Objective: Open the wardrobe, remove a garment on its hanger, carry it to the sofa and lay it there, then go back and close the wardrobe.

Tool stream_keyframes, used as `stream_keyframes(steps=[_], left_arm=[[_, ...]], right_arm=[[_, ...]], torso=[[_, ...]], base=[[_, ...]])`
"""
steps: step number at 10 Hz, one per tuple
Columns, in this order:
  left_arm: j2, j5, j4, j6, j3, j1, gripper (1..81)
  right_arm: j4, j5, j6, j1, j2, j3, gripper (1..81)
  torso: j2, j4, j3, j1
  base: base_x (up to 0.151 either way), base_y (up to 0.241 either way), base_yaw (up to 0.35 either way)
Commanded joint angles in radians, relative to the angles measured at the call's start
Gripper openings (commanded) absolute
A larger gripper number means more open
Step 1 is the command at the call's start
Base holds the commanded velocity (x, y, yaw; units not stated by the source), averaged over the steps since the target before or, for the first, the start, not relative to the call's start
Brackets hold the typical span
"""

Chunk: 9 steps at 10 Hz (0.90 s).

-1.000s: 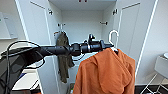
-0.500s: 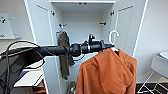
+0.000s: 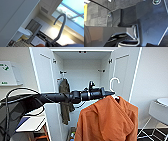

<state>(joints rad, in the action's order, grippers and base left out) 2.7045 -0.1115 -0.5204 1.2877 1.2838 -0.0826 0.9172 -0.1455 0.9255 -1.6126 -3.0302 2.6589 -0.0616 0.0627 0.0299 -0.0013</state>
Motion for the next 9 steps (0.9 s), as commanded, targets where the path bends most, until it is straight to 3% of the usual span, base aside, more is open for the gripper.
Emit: stream_keyframes(steps=[1,7,9], left_arm=[[-0.011,-0.071,0.003,0.005,0.003,-0.185,1.0],[-0.090,-0.071,0.000,-0.002,-0.087,-0.121,1.0],[-0.158,-0.117,0.000,-0.004,-0.121,-0.067,1.0]], right_arm=[[0.009,0.030,-0.001,0.047,-0.005,-0.007,81.1],[0.006,0.030,0.000,0.048,-0.003,-0.005,81.1],[0.008,0.030,0.001,0.047,-0.003,-0.007,81.1]], torso=[[0.000,0.000,0.000,0.001],[0.000,0.000,0.000,0.001],[0.000,0.000,0.000,0.001]], base=[[0.000,0.000,0.000],[0.000,0.000,0.000],[0.000,0.000,0.000]])
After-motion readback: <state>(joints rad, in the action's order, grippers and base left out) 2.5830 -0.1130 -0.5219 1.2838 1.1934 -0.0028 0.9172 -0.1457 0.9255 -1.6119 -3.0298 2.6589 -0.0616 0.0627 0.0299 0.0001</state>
